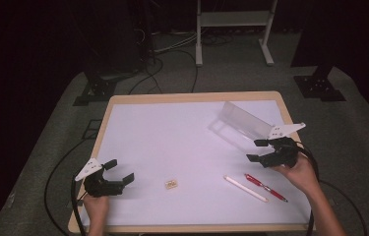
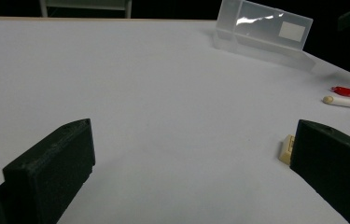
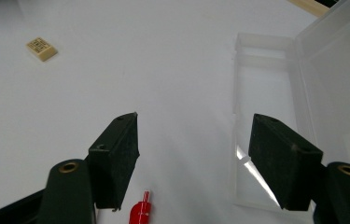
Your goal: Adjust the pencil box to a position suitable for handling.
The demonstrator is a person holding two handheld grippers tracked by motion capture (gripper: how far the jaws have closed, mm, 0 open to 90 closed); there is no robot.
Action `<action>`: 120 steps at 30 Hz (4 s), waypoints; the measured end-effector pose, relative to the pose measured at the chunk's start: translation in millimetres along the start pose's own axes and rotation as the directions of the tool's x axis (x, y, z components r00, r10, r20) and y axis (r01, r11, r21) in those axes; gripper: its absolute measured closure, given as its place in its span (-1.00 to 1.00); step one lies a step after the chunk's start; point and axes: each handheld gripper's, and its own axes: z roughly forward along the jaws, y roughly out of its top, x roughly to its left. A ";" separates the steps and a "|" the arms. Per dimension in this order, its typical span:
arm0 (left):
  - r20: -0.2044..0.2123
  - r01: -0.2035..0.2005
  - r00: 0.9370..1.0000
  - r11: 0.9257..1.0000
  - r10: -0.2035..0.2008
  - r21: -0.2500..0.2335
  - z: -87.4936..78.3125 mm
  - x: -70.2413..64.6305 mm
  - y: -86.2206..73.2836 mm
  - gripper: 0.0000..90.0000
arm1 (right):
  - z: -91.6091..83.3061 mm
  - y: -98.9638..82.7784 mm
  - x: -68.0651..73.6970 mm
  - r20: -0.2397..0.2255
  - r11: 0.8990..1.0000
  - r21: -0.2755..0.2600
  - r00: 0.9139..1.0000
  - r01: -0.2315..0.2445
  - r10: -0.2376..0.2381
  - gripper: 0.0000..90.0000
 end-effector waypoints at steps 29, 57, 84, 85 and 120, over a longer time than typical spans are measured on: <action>0.005 -0.010 1.000 1.000 0.010 -0.004 -0.1 -0.3 -0.5 -1.00 | 43.2 32.3 -6.8 -0.015 0.997 0.073 1.000 0.024 -0.023 -0.22; 0.045 -0.043 0.998 0.999 0.044 -0.031 11.6 -10.2 1.6 -1.00 | 93.2 59.6 -61.7 0.014 0.978 0.207 1.000 -0.021 0.019 -0.08; 0.051 -0.039 0.998 0.999 0.041 -0.028 11.7 -10.5 1.5 -1.00 | 104.4 46.5 -55.7 -0.006 0.948 0.318 1.000 0.003 -0.002 0.25; 0.051 -0.040 0.998 0.999 0.041 -0.028 11.7 -10.5 1.5 -1.00 | 105.7 46.6 -54.7 -0.009 0.946 0.323 1.000 0.002 0.001 0.27; 0.055 -0.033 0.998 0.999 0.035 -0.031 10.9 -9.5 1.5 -1.00 | 121.4 40.4 -46.4 0.001 0.895 0.434 0.994 0.100 -0.112 0.90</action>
